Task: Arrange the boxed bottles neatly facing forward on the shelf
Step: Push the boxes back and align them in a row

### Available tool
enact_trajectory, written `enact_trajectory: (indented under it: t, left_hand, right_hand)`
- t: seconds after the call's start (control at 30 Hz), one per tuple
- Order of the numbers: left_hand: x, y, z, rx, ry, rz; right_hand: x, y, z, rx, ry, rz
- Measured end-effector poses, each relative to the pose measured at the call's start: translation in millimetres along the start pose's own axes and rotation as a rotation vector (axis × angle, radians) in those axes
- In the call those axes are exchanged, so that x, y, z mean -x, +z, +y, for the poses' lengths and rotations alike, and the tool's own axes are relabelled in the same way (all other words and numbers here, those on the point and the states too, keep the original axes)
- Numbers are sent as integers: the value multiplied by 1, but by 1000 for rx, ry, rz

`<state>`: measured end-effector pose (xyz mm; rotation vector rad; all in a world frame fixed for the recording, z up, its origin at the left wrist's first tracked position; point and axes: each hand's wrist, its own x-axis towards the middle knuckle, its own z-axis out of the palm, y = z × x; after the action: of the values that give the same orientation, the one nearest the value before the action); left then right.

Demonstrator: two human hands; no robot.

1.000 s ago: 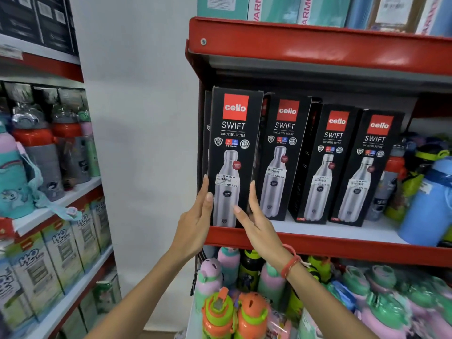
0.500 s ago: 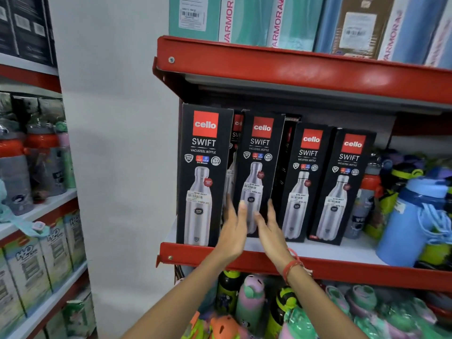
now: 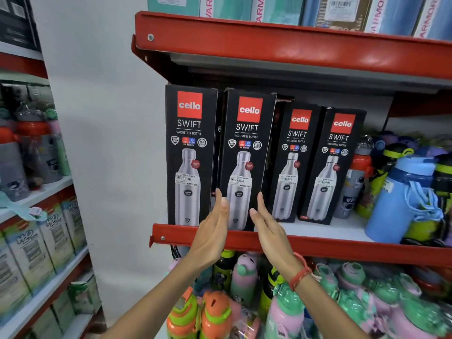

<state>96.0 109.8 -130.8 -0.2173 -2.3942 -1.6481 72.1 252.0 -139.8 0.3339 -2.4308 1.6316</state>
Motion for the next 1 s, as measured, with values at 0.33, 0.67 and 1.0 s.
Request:
enact_trajectory:
  t: [0.33,0.67,1.0]
  left_hand:
    - [15,-6,5,-56,-9,32]
    - [-12,66,30,-19,292,47]
    - [-65,115,33,1,-63,-96]
  right_hand:
    - [18,-4,-7,-16,-33,-7]
    - [-17,-58,25,75,44,292]
    - [-54,-77,41,116,206,86]
